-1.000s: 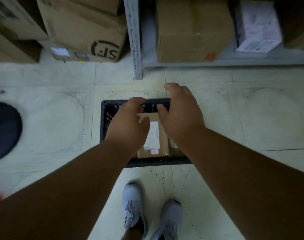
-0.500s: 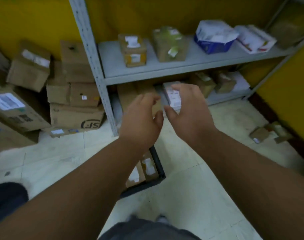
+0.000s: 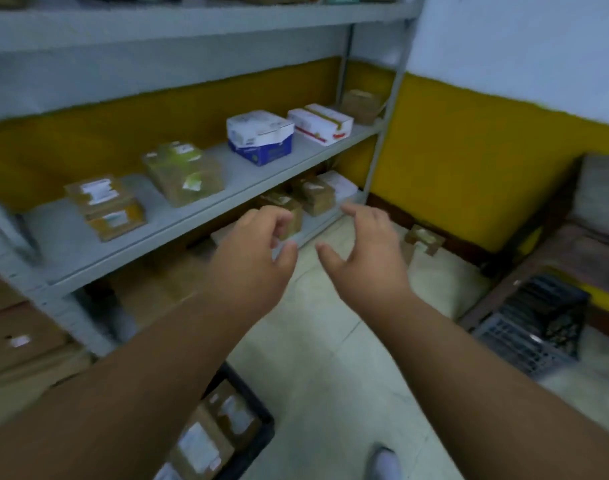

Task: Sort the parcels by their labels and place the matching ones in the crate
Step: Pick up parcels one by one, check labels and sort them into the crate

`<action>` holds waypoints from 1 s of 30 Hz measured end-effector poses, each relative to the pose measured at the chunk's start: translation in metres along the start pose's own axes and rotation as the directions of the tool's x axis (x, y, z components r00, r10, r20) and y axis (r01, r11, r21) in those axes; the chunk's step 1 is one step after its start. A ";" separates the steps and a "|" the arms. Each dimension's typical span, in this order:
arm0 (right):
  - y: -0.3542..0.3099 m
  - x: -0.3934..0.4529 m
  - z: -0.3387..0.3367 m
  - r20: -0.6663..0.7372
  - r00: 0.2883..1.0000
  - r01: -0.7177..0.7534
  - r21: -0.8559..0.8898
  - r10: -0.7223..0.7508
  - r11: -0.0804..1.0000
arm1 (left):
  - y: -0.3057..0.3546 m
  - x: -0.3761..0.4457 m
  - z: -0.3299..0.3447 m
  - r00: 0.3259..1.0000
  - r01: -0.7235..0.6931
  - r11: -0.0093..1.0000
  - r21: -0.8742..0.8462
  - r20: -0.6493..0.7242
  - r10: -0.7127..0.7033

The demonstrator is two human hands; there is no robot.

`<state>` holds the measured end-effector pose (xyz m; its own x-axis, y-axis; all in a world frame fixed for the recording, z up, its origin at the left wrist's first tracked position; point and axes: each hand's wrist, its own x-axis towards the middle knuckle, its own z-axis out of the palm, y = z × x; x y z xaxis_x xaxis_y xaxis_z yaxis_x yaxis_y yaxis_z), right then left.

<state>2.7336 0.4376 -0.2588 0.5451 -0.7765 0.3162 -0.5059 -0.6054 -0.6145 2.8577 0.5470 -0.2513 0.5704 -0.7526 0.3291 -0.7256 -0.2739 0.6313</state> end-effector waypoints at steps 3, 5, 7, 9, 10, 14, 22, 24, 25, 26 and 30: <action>0.056 0.022 -0.024 -0.017 0.996 -0.085 -0.042 0.084 0.996 | 0.038 0.033 0.054 0.997 -0.047 0.998 -0.040 0.057 0.049; 0.097 0.040 -0.045 -0.013 0.991 -0.137 -0.073 0.136 0.988 | 0.066 0.056 0.096 0.992 -0.089 0.993 -0.081 0.082 0.096; 0.139 0.062 -0.068 -0.026 0.984 -0.178 -0.111 0.176 0.978 | 0.091 0.081 0.141 0.984 -0.124 0.984 -0.130 0.111 0.138; 0.179 0.086 -0.090 -0.037 0.974 -0.226 -0.136 0.223 0.965 | 0.114 0.107 0.182 0.977 -0.124 0.978 -0.167 0.152 0.150; 0.198 0.098 -0.100 -0.036 0.967 -0.255 -0.146 0.252 0.956 | 0.124 0.120 0.202 0.974 -0.121 0.976 -0.180 0.169 0.151; 0.260 0.144 -0.122 -0.018 0.951 -0.306 -0.173 0.307 0.936 | 0.147 0.165 0.267 0.975 -0.075 0.973 -0.220 0.188 0.118; 0.333 0.256 -0.078 -0.017 0.895 -0.447 -0.049 0.446 0.893 | 0.110 0.269 0.342 0.962 -0.013 0.973 -0.229 0.263 0.075; 0.351 0.294 -0.069 -0.032 0.885 -0.465 -0.053 0.464 0.884 | 0.096 0.317 0.368 0.951 0.000 0.974 -0.226 0.301 0.070; 0.359 0.309 -0.069 -0.042 0.885 -0.465 -0.054 0.463 0.884 | 0.093 0.339 0.379 0.947 -0.002 0.975 -0.222 0.314 0.073; 0.366 0.324 -0.072 -0.055 0.885 -0.465 -0.058 0.462 0.884 | 0.091 0.361 0.390 0.942 -0.003 0.975 -0.223 0.326 0.078; 0.401 0.387 -0.091 -0.118 0.834 -0.549 -0.089 0.539 0.831 | 0.103 0.458 0.438 0.899 0.030 0.969 -0.246 0.431 0.082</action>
<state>2.6807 -0.1213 -0.3167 0.1036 -0.9945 0.0179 -0.7790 -0.0923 -0.6202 2.8757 -0.0881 -0.3428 0.2876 -0.9567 0.0448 -0.5915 -0.1406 0.7939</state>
